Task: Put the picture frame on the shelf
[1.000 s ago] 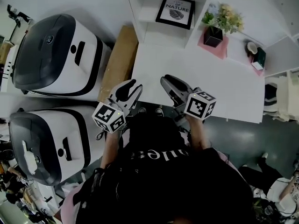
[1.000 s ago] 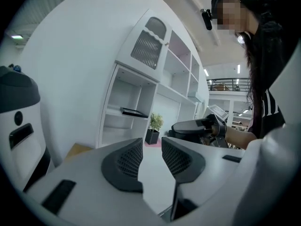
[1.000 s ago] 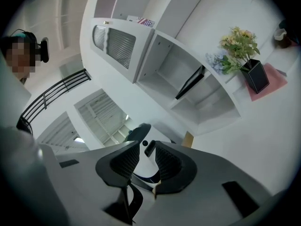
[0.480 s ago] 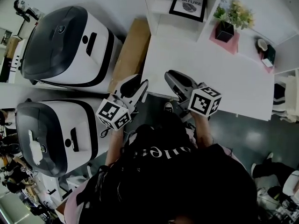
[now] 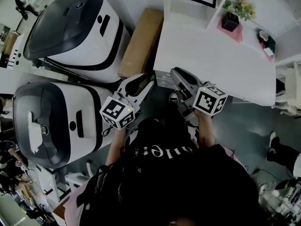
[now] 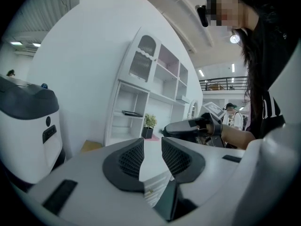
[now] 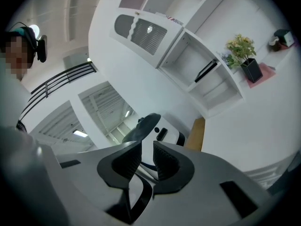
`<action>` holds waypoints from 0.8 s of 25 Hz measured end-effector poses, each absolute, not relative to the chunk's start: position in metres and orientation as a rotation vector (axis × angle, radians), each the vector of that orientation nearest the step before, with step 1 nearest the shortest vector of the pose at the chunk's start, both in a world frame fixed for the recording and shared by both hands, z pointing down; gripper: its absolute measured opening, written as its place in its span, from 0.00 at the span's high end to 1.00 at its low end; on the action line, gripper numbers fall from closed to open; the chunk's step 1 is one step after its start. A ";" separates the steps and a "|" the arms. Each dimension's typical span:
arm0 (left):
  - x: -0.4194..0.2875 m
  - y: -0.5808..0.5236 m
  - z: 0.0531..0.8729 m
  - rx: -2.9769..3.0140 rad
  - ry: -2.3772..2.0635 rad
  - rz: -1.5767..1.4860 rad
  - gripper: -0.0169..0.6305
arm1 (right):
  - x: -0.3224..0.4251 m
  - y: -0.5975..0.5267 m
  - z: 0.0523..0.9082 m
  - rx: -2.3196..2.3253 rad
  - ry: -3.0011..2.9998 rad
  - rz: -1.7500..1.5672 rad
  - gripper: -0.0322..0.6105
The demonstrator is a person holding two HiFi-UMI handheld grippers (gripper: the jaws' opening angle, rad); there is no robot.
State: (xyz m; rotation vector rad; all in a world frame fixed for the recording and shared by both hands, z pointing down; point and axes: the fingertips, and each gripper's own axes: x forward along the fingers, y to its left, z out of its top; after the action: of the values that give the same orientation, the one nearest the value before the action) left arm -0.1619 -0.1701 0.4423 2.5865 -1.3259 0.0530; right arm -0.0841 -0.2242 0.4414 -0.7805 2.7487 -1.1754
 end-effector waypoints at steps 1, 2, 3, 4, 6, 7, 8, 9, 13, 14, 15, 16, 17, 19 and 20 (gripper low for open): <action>-0.166 -0.156 0.443 2.594 -1.318 0.056 0.79 | -0.087 -0.210 0.443 -0.796 2.742 -1.176 0.79; -0.169 -0.142 0.444 2.602 -1.308 0.060 0.79 | -0.089 -0.196 0.444 -0.813 2.737 -1.174 0.79; -0.173 -0.130 0.446 2.610 -1.296 0.063 0.79 | -0.090 -0.182 0.445 -0.830 2.732 -1.172 0.79; -0.176 -0.118 0.447 2.616 -1.284 0.065 0.79 | -0.092 -0.167 0.447 -0.846 2.728 -1.170 0.80; -0.181 -0.097 0.448 2.621 -1.264 0.061 0.79 | -0.094 -0.141 0.449 -0.876 2.726 -1.169 0.80; -0.181 -0.088 0.449 2.624 -1.254 0.055 0.79 | -0.094 -0.129 0.449 -0.891 2.727 -1.169 0.80; -0.181 -0.080 0.449 2.627 -1.242 0.048 0.79 | -0.093 -0.118 0.449 -0.906 2.727 -1.169 0.80; -0.179 -0.073 0.449 2.632 -1.226 0.042 0.79 | -0.091 -0.109 0.449 -0.921 2.725 -1.169 0.80; -0.163 -0.056 0.448 2.659 -1.160 0.026 0.79 | -0.077 -0.084 0.448 -0.978 2.705 -1.155 0.81; -0.159 -0.053 0.447 2.667 -1.145 0.023 0.79 | -0.073 -0.080 0.447 -0.991 2.700 -1.150 0.81; -0.154 -0.051 0.445 2.674 -1.131 0.019 0.79 | -0.070 -0.076 0.446 -1.001 2.694 -1.147 0.82; -0.149 -0.048 0.444 2.682 -1.118 0.016 0.79 | -0.066 -0.073 0.445 -1.010 2.687 -1.147 0.82; -0.144 -0.046 0.441 2.689 -1.106 0.011 0.79 | -0.062 -0.070 0.444 -1.016 2.680 -1.147 0.83; -0.135 -0.042 0.437 2.701 -1.087 0.003 0.79 | -0.054 -0.067 0.442 -1.023 2.672 -1.144 0.83; -0.130 -0.041 0.435 2.707 -1.080 0.002 0.79 | -0.051 -0.067 0.441 -1.024 2.671 -1.139 0.83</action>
State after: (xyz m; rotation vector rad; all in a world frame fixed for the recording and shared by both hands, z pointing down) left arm -0.1298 -0.0415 0.4354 2.7074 -1.0796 0.0018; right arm -0.0506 -0.0667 0.4411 -1.0240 2.6705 -1.1390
